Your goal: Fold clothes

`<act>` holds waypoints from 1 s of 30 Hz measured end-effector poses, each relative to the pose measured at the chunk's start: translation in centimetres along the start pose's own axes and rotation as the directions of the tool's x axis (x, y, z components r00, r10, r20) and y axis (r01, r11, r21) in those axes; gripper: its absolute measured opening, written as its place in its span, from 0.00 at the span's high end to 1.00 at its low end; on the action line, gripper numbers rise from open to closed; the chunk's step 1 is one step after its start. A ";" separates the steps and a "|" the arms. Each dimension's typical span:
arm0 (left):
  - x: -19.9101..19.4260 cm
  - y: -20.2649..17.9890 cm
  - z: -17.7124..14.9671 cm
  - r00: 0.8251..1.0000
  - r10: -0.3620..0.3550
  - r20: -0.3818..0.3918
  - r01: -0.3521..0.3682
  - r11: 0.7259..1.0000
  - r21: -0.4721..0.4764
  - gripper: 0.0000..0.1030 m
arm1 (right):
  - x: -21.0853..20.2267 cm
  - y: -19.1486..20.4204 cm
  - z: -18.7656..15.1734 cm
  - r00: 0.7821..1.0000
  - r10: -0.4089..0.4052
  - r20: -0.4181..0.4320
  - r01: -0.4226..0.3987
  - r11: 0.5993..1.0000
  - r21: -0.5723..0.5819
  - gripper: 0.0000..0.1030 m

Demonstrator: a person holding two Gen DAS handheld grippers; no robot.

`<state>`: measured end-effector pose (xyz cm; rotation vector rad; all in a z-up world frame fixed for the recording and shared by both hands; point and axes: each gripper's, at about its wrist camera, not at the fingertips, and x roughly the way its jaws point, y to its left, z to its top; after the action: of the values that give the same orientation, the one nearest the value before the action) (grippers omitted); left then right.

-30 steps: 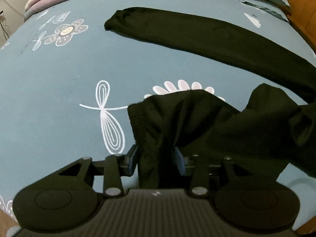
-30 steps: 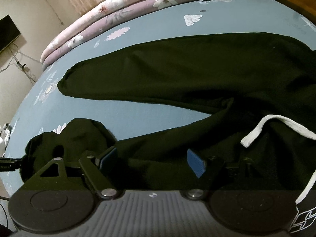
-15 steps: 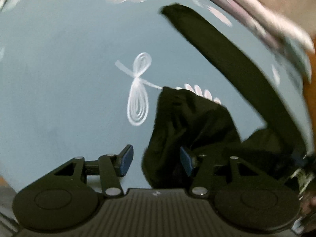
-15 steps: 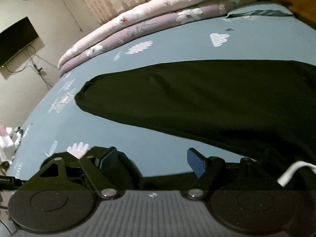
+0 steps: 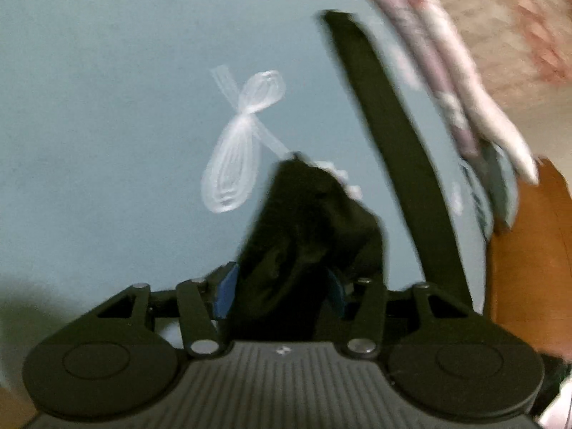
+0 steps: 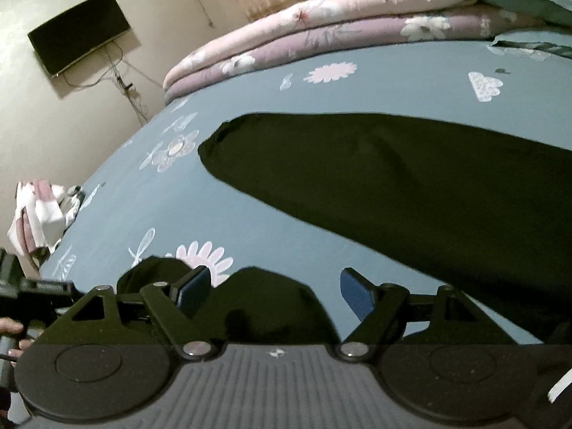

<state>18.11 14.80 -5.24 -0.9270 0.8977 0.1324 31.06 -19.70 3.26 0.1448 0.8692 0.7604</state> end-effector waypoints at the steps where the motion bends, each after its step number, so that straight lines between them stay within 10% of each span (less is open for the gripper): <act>1: 0.0 -1.1 -0.2 1.000 -0.013 0.008 0.013 0.998 0.056 0.51 | 0.1 0.1 -0.1 1.000 0.005 -0.007 -0.005 1.000 -0.003 0.19; 7: 0.3 -8.0 -1.5 0.996 -0.084 0.038 0.061 0.910 0.410 0.49 | 0.9 1.4 -0.3 0.998 0.035 -0.047 -0.037 0.999 -0.033 0.19; 12: 1.4 -10.6 -1.5 0.994 -0.110 -0.005 0.099 0.867 0.489 0.48 | 0.9 3.9 -0.8 0.990 0.099 -0.102 -0.111 0.986 -0.128 0.19; 18: -0.6 -8.7 -0.4 0.997 -0.049 0.056 0.020 0.903 0.430 0.48 | 1.5 9.2 -1.0 0.984 0.064 -0.169 -0.124 0.921 -0.371 0.19; 24: -3.6 -3.8 1.5 0.977 0.134 0.165 -0.173 0.951 0.257 0.45 | 4.1 14.9 -2.6 0.974 -0.064 -0.219 -0.090 0.774 -0.626 0.19; 30: -4.1 1.0 1.6 0.986 0.136 0.098 -0.139 0.990 0.023 0.45 | 7.2 18.6 -3.8 0.947 0.030 -0.320 -0.249 0.699 -0.670 0.14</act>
<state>15.98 17.75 -2.47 -0.8239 0.8719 0.2787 21.03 -2.06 3.79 -0.6143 0.7848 1.2401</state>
